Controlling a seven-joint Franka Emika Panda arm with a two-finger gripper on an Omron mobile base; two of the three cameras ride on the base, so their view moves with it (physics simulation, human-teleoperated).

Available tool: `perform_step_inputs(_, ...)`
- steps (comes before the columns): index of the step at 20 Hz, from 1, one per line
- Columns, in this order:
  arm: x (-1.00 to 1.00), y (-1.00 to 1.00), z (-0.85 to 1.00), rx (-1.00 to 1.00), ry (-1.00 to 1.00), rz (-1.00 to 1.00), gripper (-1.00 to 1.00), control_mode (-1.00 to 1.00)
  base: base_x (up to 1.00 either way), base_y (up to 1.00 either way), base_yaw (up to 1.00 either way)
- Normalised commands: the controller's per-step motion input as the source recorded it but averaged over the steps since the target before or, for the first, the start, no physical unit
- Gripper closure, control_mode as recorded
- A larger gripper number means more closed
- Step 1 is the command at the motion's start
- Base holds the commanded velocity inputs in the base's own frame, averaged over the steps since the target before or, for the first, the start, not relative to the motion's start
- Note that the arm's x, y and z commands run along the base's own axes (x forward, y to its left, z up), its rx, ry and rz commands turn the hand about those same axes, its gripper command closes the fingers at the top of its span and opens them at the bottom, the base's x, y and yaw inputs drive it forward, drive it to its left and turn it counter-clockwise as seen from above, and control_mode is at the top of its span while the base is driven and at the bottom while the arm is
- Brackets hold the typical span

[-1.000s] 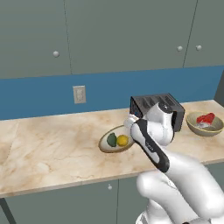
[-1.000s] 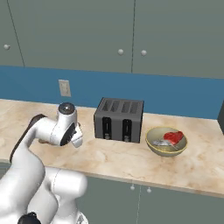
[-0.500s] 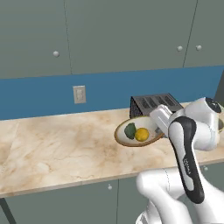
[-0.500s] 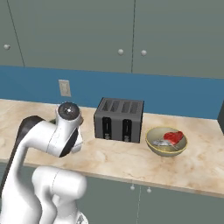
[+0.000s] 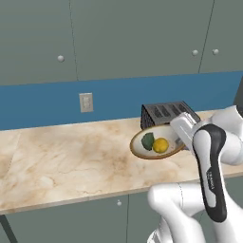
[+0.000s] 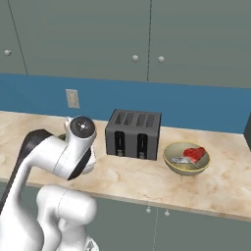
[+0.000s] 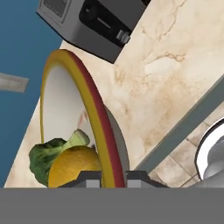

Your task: Place the bowl with the broccoli and lemon on the second highest shelf of the fridge. Place the bowl with the fish and steak on the top shelf of the fridge.

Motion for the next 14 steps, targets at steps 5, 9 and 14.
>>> perform_step_inputs(5, -0.12, 0.00, 0.16, 0.24, 0.00, -0.01, 1.00, -1.00, 0.00, 0.00, 0.00)
perform_step_inputs(9, -0.01, 0.00, 0.00, 0.04, 0.00, 0.00, 1.00, -1.00, 0.00, 0.00, 0.00)
perform_step_inputs(14, -0.15, 0.00, 0.00, 0.00, 0.00, 0.00, 1.00, 1.00, -0.20, 0.00, 0.00)
